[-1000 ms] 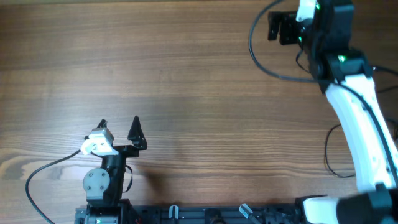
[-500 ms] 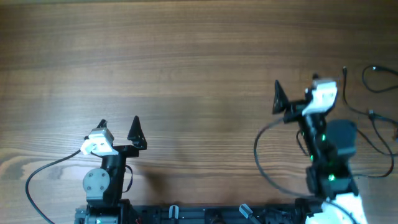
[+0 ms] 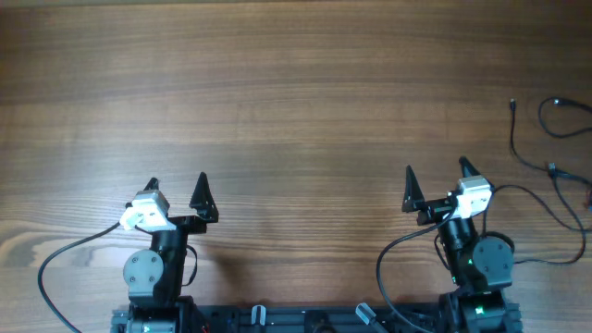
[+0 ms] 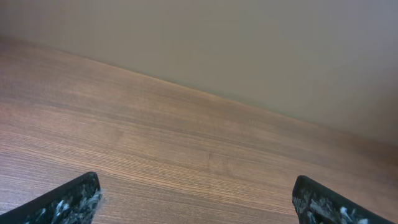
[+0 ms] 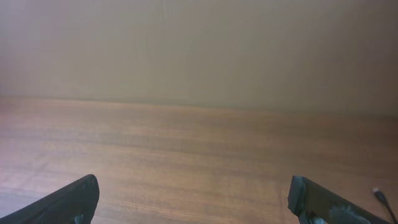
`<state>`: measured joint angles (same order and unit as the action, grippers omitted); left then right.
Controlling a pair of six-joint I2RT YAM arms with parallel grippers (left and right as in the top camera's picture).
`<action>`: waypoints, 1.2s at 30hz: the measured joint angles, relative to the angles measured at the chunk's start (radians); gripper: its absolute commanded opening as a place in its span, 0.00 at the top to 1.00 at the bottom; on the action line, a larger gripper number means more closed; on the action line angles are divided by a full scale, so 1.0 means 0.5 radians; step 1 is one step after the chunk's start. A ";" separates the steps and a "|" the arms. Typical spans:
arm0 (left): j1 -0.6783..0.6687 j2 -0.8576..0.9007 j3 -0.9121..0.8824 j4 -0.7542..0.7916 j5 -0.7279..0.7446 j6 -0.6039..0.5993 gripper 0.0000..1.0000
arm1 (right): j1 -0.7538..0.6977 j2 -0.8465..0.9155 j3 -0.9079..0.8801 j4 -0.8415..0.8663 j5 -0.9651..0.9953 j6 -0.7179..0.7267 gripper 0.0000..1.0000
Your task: Untangle cables
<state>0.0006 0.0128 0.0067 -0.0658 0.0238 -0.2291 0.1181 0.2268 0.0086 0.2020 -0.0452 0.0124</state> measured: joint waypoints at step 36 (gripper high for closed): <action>0.000 0.002 0.000 -0.001 0.000 0.000 0.00 | 0.000 -0.412 -0.005 -0.405 -0.005 -0.037 0.00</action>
<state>0.0006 0.0135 0.0067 -0.0662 0.0238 -0.2291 0.1181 0.0208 0.0063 -0.0006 -0.0479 -0.0063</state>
